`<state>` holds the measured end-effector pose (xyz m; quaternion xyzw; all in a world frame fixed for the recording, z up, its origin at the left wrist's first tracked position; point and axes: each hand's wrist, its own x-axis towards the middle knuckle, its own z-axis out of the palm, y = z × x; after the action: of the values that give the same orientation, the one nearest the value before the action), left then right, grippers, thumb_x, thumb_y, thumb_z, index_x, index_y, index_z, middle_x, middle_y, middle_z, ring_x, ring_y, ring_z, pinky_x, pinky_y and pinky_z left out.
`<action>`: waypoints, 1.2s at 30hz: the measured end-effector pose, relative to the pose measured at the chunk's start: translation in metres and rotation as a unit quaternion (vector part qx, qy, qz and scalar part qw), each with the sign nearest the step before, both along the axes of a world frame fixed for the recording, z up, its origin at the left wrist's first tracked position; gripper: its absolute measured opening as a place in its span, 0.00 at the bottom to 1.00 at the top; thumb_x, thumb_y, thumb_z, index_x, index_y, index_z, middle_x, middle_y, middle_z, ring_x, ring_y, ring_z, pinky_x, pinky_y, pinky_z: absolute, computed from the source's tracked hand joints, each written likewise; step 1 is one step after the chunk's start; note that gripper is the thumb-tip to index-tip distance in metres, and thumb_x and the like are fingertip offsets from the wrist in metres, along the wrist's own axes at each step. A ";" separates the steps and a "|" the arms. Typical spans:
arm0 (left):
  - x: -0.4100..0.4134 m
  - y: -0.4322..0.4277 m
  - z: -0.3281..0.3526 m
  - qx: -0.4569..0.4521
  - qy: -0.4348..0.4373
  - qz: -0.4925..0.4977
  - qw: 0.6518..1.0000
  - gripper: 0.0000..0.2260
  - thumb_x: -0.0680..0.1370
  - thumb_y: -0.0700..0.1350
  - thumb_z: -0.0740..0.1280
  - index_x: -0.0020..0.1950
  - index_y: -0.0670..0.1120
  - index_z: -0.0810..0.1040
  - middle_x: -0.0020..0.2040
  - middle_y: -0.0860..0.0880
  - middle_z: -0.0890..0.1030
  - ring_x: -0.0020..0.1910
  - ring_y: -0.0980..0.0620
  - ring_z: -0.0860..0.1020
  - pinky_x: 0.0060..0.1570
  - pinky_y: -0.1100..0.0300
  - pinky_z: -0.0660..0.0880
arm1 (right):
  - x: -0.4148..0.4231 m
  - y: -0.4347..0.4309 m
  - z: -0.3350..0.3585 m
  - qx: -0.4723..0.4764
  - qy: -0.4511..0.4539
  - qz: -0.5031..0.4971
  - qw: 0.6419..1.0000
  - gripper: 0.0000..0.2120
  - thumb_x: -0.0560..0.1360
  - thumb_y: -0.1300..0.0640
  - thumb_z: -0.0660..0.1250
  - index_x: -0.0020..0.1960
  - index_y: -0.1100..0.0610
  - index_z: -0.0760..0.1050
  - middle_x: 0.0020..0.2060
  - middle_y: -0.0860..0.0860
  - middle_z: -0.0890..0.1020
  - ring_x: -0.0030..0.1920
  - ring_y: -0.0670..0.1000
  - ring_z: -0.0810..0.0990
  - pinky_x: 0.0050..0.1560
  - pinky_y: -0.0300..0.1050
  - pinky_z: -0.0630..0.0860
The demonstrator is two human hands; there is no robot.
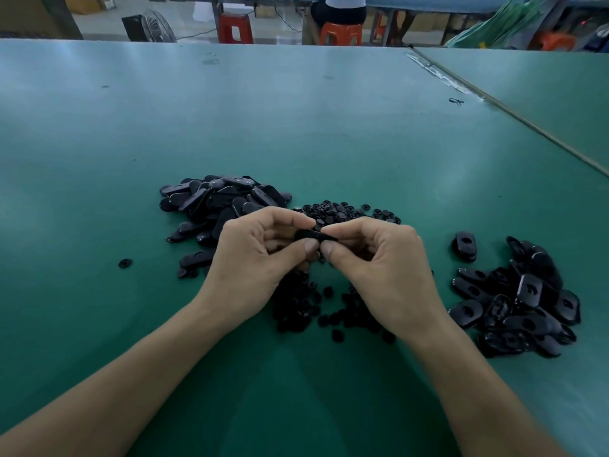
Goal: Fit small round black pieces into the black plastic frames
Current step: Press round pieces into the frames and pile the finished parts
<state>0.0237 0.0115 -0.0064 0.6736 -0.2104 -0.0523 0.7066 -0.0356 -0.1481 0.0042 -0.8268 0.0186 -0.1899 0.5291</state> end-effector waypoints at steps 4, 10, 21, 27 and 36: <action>0.000 -0.001 -0.001 0.011 -0.001 -0.008 1.000 0.09 0.70 0.37 0.75 0.47 0.47 0.83 0.39 0.47 0.86 0.36 0.52 0.84 0.40 0.61 0.82 | 0.000 0.001 0.002 -0.010 0.010 -0.002 1.000 0.09 0.73 0.61 0.75 0.44 0.47 0.83 0.37 0.39 0.85 0.39 0.39 0.84 0.42 0.30 0.77; 0.001 0.000 0.001 0.011 0.004 0.001 1.000 0.10 0.66 0.43 0.76 0.47 0.48 0.84 0.39 0.46 0.87 0.36 0.53 0.85 0.40 0.63 0.81 | 0.000 0.005 0.006 -0.023 0.020 -0.027 0.999 0.09 0.72 0.61 0.74 0.39 0.47 0.81 0.34 0.37 0.83 0.34 0.38 0.81 0.35 0.26 0.72; 0.003 0.001 -0.003 0.007 -0.006 0.021 1.000 0.12 0.70 0.30 0.76 0.44 0.46 0.84 0.36 0.44 0.86 0.33 0.48 0.85 0.36 0.60 0.82 | -0.002 0.005 0.008 -0.056 0.027 -0.004 0.998 0.07 0.75 0.61 0.74 0.49 0.50 0.84 0.38 0.40 0.85 0.40 0.36 0.82 0.42 0.25 0.73; 0.008 0.002 -0.006 -0.046 -0.007 0.058 0.997 0.09 0.76 0.31 0.71 0.48 0.45 0.83 0.36 0.48 0.83 0.34 0.52 0.82 0.34 0.63 0.79 | -0.003 -0.017 0.010 -0.284 0.117 -0.202 0.930 0.17 0.81 0.51 0.64 0.69 0.50 0.75 0.66 0.51 0.77 0.66 0.51 0.72 0.67 0.46 0.65; 0.017 0.004 -0.008 -0.110 0.063 0.149 0.981 0.27 0.77 0.32 0.70 0.74 0.44 0.69 0.58 0.53 0.81 0.56 0.59 0.81 0.57 0.60 0.79 | -0.006 -0.041 0.008 -0.336 0.321 -0.300 0.833 0.20 0.80 0.56 0.58 0.72 0.50 0.70 0.72 0.58 0.67 0.75 0.60 0.59 0.73 0.57 0.54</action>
<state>0.0404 0.0153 -0.0144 0.6105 -0.0675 0.0344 0.7884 -0.0420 -0.1895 0.0119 -0.9219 0.3700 -0.0576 0.0997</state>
